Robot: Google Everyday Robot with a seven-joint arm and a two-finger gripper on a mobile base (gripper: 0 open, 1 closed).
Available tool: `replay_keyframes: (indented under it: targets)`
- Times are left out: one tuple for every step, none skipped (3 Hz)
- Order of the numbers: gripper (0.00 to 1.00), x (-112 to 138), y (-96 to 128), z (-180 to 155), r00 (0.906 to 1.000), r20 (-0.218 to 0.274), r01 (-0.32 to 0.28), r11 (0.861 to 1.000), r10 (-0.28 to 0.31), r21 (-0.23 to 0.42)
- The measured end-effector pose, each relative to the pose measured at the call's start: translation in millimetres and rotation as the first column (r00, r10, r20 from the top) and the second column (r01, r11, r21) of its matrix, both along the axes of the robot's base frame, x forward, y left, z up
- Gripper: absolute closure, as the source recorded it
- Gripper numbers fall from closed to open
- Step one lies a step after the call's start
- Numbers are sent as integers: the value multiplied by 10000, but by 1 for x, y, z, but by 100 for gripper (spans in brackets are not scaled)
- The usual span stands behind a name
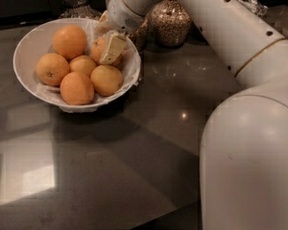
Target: Pick orange from white bowl
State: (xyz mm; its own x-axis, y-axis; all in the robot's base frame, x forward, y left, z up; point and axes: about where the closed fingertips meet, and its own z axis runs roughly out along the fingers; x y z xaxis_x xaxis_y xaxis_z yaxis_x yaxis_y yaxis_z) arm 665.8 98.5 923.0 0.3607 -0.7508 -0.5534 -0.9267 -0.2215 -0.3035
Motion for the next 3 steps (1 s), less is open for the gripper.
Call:
replay_keyframes:
  targets:
    - [37, 0, 0, 1, 10000, 0, 0, 10000, 0, 0]
    - [56, 0, 0, 1, 10000, -1, -1, 10000, 1, 0]
    - [79, 0, 0, 1, 10000, -1, -1, 10000, 1, 0]
